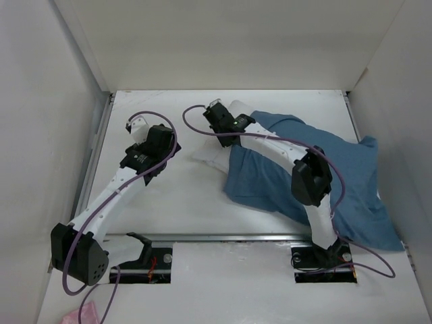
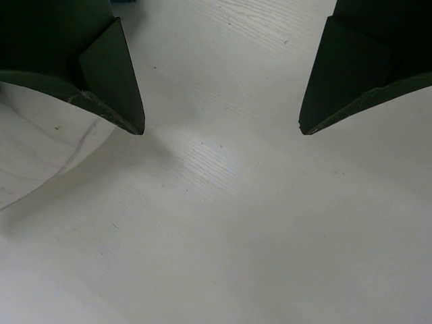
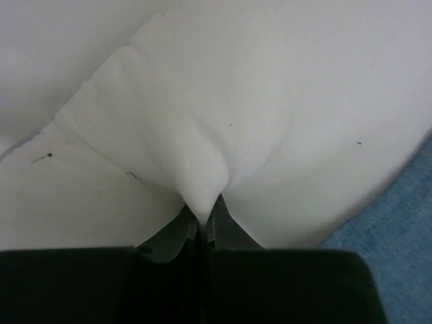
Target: Put the pillow into the pillowcase
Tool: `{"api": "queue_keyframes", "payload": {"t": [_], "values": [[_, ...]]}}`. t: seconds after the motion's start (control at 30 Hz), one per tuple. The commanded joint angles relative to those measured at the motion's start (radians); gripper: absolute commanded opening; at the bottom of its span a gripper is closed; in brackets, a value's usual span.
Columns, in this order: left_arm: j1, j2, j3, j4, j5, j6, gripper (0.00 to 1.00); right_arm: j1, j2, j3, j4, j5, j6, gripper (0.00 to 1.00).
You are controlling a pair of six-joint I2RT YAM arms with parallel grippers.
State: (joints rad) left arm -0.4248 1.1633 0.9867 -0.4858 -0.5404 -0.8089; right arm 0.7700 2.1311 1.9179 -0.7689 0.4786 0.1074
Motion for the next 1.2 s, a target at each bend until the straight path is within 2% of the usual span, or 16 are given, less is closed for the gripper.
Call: {"api": "queue_keyframes", "payload": {"t": [0.0, 0.07, 0.17, 0.27, 0.4, 0.53, 0.63, 0.73, 0.77, 0.9, 1.03, 1.17], "values": [[0.014, -0.030, -0.023, 0.047, 0.028, 0.019, 0.99, -0.035, -0.115, 0.004, 0.047, -0.060, -0.050, 0.00], [0.034, -0.021, -0.051, 0.114, 0.066, 0.030, 0.99, -0.047, -0.301, -0.054, 0.187, -0.104, -0.099, 0.00], [0.034, 0.028, -0.072, 0.225, 0.177, 0.053, 0.99, -0.086, -0.483, -0.043, 0.255, -0.230, -0.140, 0.00], [0.034, 0.106, -0.072, 0.300, 0.282, 0.076, 0.99, -0.129, -0.572, -0.016, 0.276, -0.339, -0.164, 0.00], [0.024, 0.202, -0.040, 0.484, 0.472, 0.094, 0.99, -0.176, -0.712, -0.043, 0.276, -0.436, -0.183, 0.00], [-0.017, 0.268, -0.019, 0.689, 0.733, 0.076, 0.99, -0.196, -0.790, -0.094, 0.287, -0.448, -0.183, 0.00], [-0.026, 0.340, 0.025, 0.783, 0.824, 0.030, 0.99, -0.196, -0.813, -0.082, 0.278, -0.437, -0.183, 0.00], [-0.017, 0.421, 0.056, 0.797, 0.907, 0.011, 0.99, -0.206, -0.836, -0.082, 0.278, -0.448, -0.183, 0.00], [-0.017, 0.433, 0.056, 0.834, 0.980, 0.011, 0.99, -0.206, -0.836, -0.082, 0.267, -0.448, -0.193, 0.00], [-0.008, 0.431, 0.011, 0.897, 1.011, -0.006, 0.99, -0.206, -0.836, -0.106, 0.267, -0.448, -0.193, 0.00], [-0.095, 0.418, 0.010, 0.885, 0.978, 0.033, 0.99, -0.206, -0.836, -0.115, 0.286, -0.474, -0.184, 0.00], [-0.164, 0.504, 0.035, 0.912, 1.023, 0.033, 0.99, -0.206, -0.836, -0.105, 0.286, -0.505, -0.173, 0.00]]}}
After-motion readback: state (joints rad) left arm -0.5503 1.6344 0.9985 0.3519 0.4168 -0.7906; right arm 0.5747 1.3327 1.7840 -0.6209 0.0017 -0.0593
